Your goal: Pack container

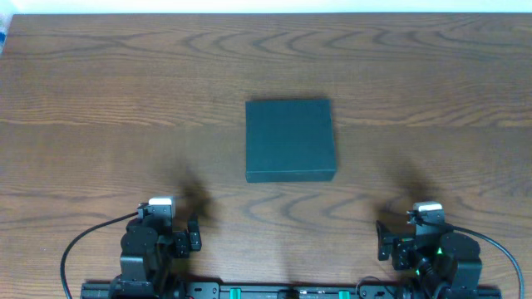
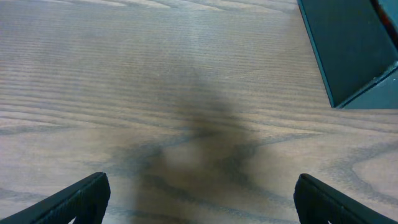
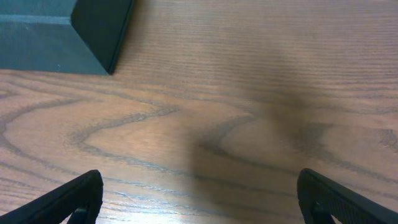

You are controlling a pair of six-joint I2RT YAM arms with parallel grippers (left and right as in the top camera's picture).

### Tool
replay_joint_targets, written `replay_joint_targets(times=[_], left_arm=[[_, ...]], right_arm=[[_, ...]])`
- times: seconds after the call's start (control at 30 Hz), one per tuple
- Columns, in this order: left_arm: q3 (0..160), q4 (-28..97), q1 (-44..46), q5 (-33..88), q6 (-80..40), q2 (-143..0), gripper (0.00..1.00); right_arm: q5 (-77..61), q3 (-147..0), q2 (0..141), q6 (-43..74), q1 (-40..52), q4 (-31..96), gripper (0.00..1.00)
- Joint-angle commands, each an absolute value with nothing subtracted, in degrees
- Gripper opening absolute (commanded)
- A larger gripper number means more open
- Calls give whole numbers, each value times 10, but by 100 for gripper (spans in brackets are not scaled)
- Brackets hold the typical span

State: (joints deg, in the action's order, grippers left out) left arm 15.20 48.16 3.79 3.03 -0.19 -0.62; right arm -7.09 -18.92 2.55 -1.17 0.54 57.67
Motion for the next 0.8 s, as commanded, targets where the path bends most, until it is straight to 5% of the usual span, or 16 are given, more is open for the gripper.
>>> replay_joint_targets(times=[0.0,0.77], left_arm=[[123,502,34,37,-2,-2,96],[203,627,34,11,-12,-2,96]], right_arm=[[-76,-185,21,-22,2,578,99],[-76,-185,21,-22,2,578,99]])
